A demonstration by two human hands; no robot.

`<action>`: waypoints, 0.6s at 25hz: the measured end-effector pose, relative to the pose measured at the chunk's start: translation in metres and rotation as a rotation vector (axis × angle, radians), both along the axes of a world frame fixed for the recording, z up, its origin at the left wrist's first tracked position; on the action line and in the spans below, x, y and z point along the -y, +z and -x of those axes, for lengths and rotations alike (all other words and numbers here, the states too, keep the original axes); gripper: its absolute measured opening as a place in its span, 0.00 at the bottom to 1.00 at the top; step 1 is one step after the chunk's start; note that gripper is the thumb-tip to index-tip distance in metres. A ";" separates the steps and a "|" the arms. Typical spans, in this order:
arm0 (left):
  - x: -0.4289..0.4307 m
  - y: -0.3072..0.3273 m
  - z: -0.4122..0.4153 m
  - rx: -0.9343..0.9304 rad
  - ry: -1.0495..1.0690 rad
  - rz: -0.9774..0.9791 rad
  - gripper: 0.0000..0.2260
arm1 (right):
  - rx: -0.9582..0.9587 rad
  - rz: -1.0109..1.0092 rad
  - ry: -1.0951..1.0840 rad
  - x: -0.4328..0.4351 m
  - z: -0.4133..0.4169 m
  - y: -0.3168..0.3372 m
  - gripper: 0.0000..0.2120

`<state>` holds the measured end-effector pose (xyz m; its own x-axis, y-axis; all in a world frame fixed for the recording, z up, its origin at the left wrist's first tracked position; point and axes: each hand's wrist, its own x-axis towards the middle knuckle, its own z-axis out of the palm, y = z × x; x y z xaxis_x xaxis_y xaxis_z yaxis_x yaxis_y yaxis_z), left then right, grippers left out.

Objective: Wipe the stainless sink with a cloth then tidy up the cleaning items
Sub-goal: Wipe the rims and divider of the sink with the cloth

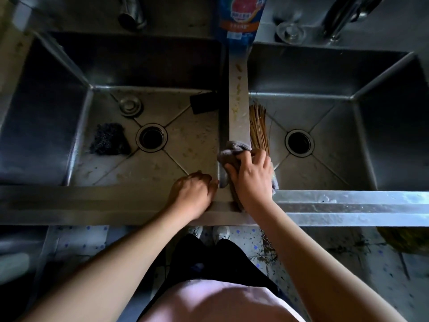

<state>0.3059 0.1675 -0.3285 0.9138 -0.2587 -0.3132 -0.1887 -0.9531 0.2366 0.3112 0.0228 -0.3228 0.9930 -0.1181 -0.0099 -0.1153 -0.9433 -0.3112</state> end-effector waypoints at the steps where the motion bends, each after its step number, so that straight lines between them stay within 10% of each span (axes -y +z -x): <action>1: 0.001 -0.001 -0.001 -0.001 0.001 -0.006 0.17 | 0.021 0.002 0.010 -0.001 -0.004 0.000 0.18; 7: -0.001 -0.004 -0.003 -0.023 -0.038 -0.030 0.20 | -0.017 -0.068 0.055 0.007 -0.073 -0.002 0.22; 15: 0.050 -0.008 -0.053 -0.161 0.153 0.499 0.22 | -0.083 -0.085 0.234 0.033 -0.127 -0.003 0.22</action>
